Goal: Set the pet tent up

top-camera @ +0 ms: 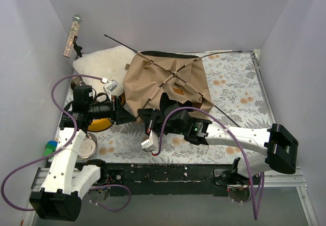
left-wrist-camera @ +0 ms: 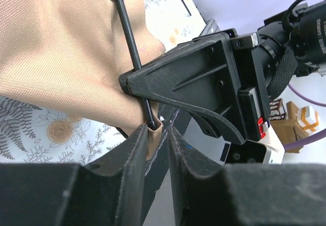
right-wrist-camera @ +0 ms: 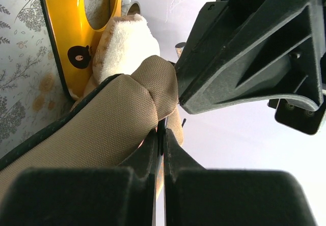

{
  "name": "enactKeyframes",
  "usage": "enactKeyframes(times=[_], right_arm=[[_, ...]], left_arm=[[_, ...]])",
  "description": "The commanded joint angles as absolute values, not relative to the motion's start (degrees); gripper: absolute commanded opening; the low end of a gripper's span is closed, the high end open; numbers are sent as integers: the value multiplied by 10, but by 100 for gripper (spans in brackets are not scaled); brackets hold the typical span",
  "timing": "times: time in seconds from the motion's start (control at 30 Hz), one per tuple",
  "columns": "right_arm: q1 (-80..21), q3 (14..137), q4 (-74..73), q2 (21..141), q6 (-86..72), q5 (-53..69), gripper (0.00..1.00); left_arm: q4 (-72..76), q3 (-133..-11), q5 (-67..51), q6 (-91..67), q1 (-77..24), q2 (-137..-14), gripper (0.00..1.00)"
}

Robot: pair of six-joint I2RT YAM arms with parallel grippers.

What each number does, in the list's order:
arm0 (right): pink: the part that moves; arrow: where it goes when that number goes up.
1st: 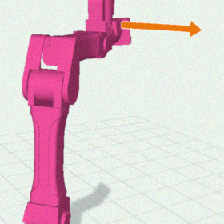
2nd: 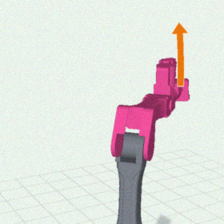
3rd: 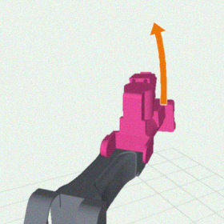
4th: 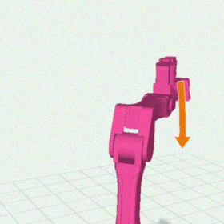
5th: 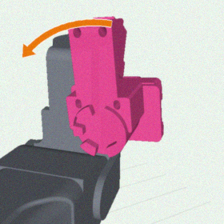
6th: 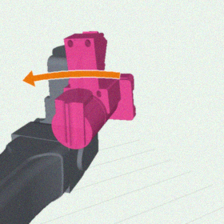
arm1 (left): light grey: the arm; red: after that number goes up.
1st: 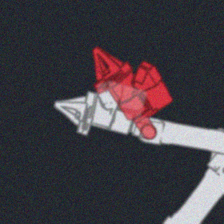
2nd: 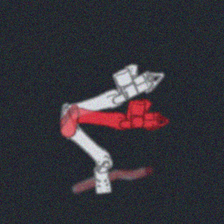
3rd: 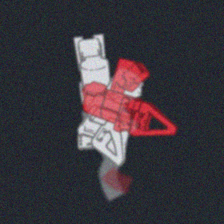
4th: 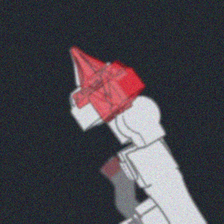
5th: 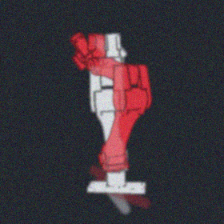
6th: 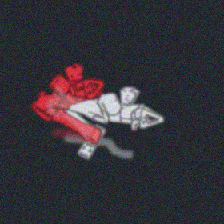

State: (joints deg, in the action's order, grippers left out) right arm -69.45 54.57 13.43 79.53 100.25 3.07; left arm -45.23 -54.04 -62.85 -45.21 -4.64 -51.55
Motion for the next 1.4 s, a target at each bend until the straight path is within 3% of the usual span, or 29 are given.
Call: enactKeyframes(times=[0.0, 0.13, 0.5, 1.37], right_arm=[[-696, 554, 156, 769, 1027, 37, 1], [-695, 556, 156, 774, 1025, 37, 1], [-703, 546, 158, 779, 1028, 51, 1], [-750, 513, 159, 767, 993, 75, 1]], left_arm=[[-433, -539, -616, -458, -52, -514, 18], [-421, -534, -618, -459, -62, -520, 0], [-313, -535, -593, -549, -80, -548, 0], [-251, -532, -481, -685, -89, -607, 0]])
